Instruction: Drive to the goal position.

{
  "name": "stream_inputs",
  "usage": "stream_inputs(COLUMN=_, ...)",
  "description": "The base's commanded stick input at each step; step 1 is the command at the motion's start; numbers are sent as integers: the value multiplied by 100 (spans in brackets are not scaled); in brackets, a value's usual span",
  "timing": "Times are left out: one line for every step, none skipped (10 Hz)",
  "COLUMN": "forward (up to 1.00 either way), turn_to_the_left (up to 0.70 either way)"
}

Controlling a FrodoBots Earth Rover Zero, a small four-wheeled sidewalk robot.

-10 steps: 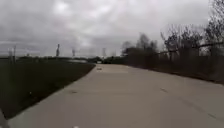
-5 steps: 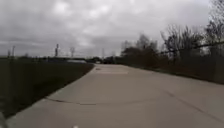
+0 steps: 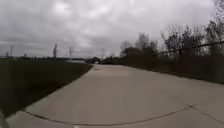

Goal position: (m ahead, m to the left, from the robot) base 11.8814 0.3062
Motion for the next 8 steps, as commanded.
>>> stream_inputs(forward=100, turn_to_the_left=0)
stream_inputs(forward=100, turn_to_the_left=0)
stream_inputs(forward=100, turn_to_the_left=0)
stream_inputs(forward=100, turn_to_the_left=0)
stream_inputs(forward=100, turn_to_the_left=0)
stream_inputs(forward=100, turn_to_the_left=0)
stream_inputs(forward=100, turn_to_the_left=0)
stream_inputs(forward=100, turn_to_the_left=0)
